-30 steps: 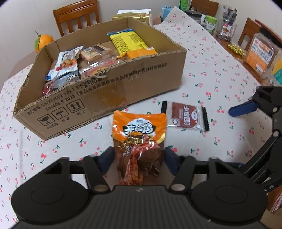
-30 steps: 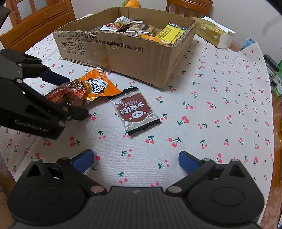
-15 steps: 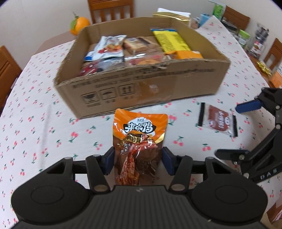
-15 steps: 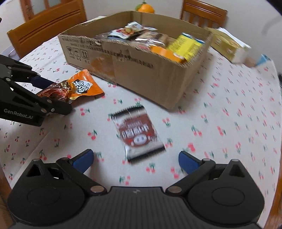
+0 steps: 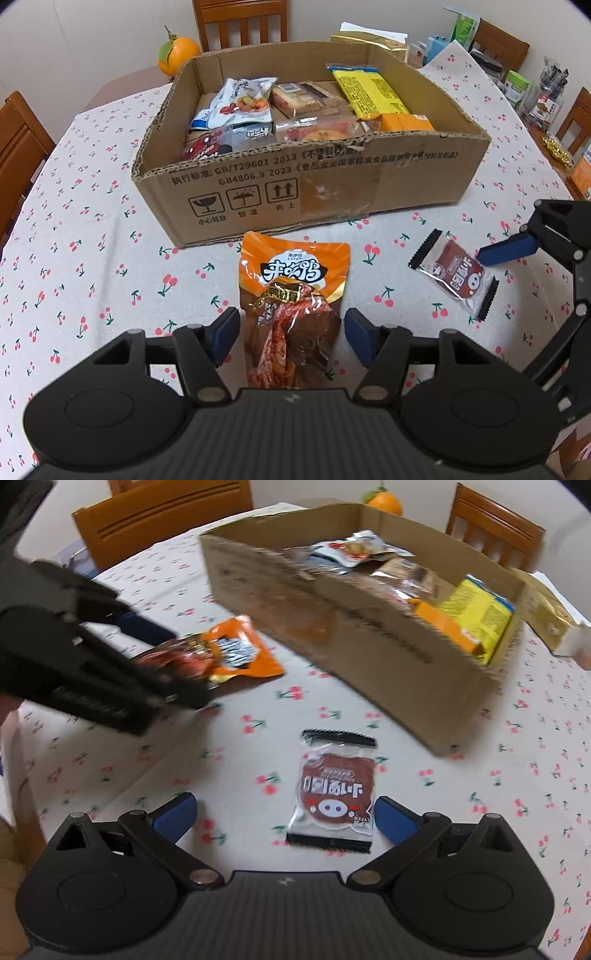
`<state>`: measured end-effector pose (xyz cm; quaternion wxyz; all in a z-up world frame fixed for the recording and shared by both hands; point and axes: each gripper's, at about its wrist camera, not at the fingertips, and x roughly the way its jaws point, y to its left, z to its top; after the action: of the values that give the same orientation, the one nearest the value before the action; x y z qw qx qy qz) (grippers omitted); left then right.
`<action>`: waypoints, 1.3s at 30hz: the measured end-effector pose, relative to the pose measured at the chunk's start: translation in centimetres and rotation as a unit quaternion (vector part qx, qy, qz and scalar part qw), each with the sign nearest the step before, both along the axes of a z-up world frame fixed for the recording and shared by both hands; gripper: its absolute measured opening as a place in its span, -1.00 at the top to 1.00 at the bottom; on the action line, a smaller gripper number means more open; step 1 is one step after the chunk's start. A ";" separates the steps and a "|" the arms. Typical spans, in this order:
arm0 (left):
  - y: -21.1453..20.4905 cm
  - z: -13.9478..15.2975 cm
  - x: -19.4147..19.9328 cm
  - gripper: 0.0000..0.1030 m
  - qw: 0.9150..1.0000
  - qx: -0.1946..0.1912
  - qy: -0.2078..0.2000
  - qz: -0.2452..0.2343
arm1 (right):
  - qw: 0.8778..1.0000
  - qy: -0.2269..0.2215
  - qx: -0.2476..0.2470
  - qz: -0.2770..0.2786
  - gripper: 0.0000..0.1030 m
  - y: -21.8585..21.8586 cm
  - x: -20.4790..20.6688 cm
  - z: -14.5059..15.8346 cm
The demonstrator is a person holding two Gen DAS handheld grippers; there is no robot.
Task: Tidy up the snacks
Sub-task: 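Grasp the orange duck-snack bag with the left gripper while the right grasps the brown packet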
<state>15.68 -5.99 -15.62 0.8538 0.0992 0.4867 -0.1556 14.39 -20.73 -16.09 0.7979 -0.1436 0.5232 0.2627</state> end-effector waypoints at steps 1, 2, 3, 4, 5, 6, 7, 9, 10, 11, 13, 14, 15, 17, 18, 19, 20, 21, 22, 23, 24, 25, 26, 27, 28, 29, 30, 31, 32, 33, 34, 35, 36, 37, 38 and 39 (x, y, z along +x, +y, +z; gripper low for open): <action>0.0 0.0 0.0 -0.25 1.000 0.001 0.000 -0.002 | 1.000 -0.002 -0.003 -0.010 -1.00 0.0 0.1 0.0; -0.1 0.0 0.0 -0.27 1.000 0.004 0.000 -0.004 | 1.000 -0.005 -0.004 -0.018 -0.96 -0.2 0.2 0.0; -0.2 -0.1 0.0 -0.31 1.000 0.005 0.000 -0.007 | 1.000 -0.009 -0.002 -0.028 -0.92 -0.4 0.4 0.0; -0.2 -0.1 -0.1 -0.33 1.000 0.007 0.000 -0.010 | 0.999 -0.012 -0.001 -0.039 -0.83 -0.6 0.6 0.1; -0.3 -0.2 -0.1 -0.34 1.000 0.007 0.000 -0.012 | 0.999 -0.016 -0.001 -0.047 -0.71 -0.7 0.7 0.2; -0.4 -0.2 -0.1 -0.34 1.000 0.008 0.001 -0.016 | 0.998 -0.021 -0.002 -0.055 -0.65 -0.8 1.0 0.2; -0.5 -0.2 -0.1 -0.34 1.000 0.009 0.000 -0.018 | 0.998 -0.024 -0.005 -0.061 -0.56 -0.9 1.2 0.2; -0.7 -0.3 -0.1 -0.35 1.000 0.016 -0.002 -0.020 | 0.997 -0.028 -0.005 -0.072 -0.49 -1.1 1.4 0.2; -0.8 -0.3 -0.1 -0.35 1.000 0.019 -0.002 -0.021 | 0.996 -0.031 -0.006 -0.078 -0.44 -1.1 1.4 0.2; -0.8 -0.3 -0.1 -0.35 1.000 0.020 -0.002 -0.021 | 0.996 -0.032 -0.007 -0.082 -0.35 -1.0 1.4 0.3; -0.8 -0.3 -0.1 -0.35 1.000 0.019 -0.001 -0.020 | 0.995 -0.035 -0.007 -0.089 -0.17 -1.0 1.3 0.5; -0.8 -0.2 0.0 -0.35 1.000 0.017 -0.001 -0.020 | 0.995 -0.035 -0.008 -0.095 -0.09 -0.9 1.2 0.5; -0.9 -0.2 0.0 -0.35 1.000 0.018 -0.001 -0.019 | 0.994 -0.035 -0.008 -0.100 -0.06 -0.9 1.2 0.6; -0.9 -0.2 0.0 -0.35 1.000 0.022 -0.003 -0.019 | 0.993 -0.038 -0.009 -0.108 0.00 -0.8 1.0 0.6; -0.9 -0.1 0.0 -0.35 1.000 0.024 -0.004 -0.020 | 0.993 -0.039 -0.009 -0.111 0.00 -0.7 0.9 0.6; -1.0 0.0 0.0 -0.34 0.999 0.024 -0.006 -0.022 | 0.993 -0.039 -0.009 -0.114 0.01 -0.7 0.9 0.6; -1.0 0.1 0.0 -0.34 0.999 0.024 -0.008 -0.023 | 0.992 -0.040 -0.008 -0.117 0.01 -0.7 0.9 0.6; -1.0 0.1 0.0 -0.34 0.999 0.025 -0.009 -0.024 | 0.992 -0.040 -0.009 -0.117 0.01 -0.7 0.9 0.6; -1.1 0.0 0.1 -0.33 0.999 0.027 -0.009 -0.025 | 0.992 -0.040 -0.009 -0.118 0.01 -0.7 0.8 0.6; -1.1 0.0 0.1 -0.33 0.999 0.029 -0.008 -0.027 | 0.992 -0.039 -0.009 -0.120 0.01 -0.7 0.8 0.7; -1.2 0.0 0.1 -0.33 0.999 0.032 -0.008 -0.028 | 0.992 -0.038 -0.009 -0.120 0.01 -0.7 0.8 0.7; -1.2 -0.1 0.0 -0.33 0.999 0.033 -0.008 -0.028 | 0.992 -0.039 -0.009 -0.122 0.01 -0.8 0.7 0.7; -1.2 -0.1 0.0 -0.33 0.999 0.034 -0.007 -0.030 | 0.991 -0.040 -0.009 -0.124 0.00 -0.8 0.7 0.7; -1.2 -0.2 0.0 -0.33 0.999 0.036 -0.007 -0.031 | 0.991 -0.039 -0.007 -0.126 0.00 -0.9 0.6 0.7; -1.2 -0.3 0.1 -0.33 0.999 0.036 -0.005 -0.032 | 0.991 -0.039 -0.006 -0.127 0.00 -0.9 0.6 0.7; -1.2 -0.5 0.2 -0.33 0.999 0.036 -0.002 -0.032 | 0.991 -0.039 -0.008 -0.129 0.00 -0.9 0.6 0.7; -1.1 -0.6 0.3 -0.33 0.999 0.033 0.000 -0.031 | 0.991 -0.040 -0.009 -0.129 0.00 -0.9 0.6 0.7; -1.0 -0.6 0.4 -0.33 0.999 0.030 0.001 -0.031 | 0.991 -0.041 -0.010 -0.130 0.00 -0.9 0.6 0.7; -1.0 -0.6 0.5 -0.33 0.999 0.028 0.002 -0.032 | 0.991 -0.040 -0.010 -0.131 -0.01 -0.8 0.6 0.7; -1.0 -0.6 0.7 -0.33 0.999 0.026 0.004 -0.033 | 0.990 -0.040 -0.010 -0.132 -0.02 -0.8 0.6 0.7; -0.9 -0.6 0.7 -0.31 0.999 0.024 0.005 -0.033 | 0.990 -0.040 -0.010 -0.135 -0.03 -0.8 0.6 0.7; -0.8 -0.6 0.8 -0.26 0.999 0.021 0.006 -0.033 | 0.990 -0.041 -0.010 -0.137 -0.04 -0.9 0.6 0.7; -0.8 -0.6 0.9 -0.17 0.999 0.019 0.006 -0.034 | 0.990 -0.042 -0.009 -0.137 -0.04 -0.9 0.5 0.7; -0.7 -0.5 0.9 -0.17 0.999 0.017 0.007 -0.035 | 0.990 -0.044 -0.009 -0.137 -0.03 -0.8 0.5 0.7; -0.7 -0.5 1.0 -0.17 0.999 0.015 0.010 -0.037 | 0.990 -0.044 -0.009 -0.137 -0.03 -0.8 0.5 0.7; -0.6 -0.5 1.0 -0.17 0.999 0.014 0.010 -0.037 | 0.990 -0.044 -0.009 -0.137 -0.02 -0.8 0.4 0.7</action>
<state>16.63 -6.61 -16.12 0.8411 0.1273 0.4934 -0.1815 14.83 -21.52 -15.41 0.8472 -0.0892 0.5049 0.1392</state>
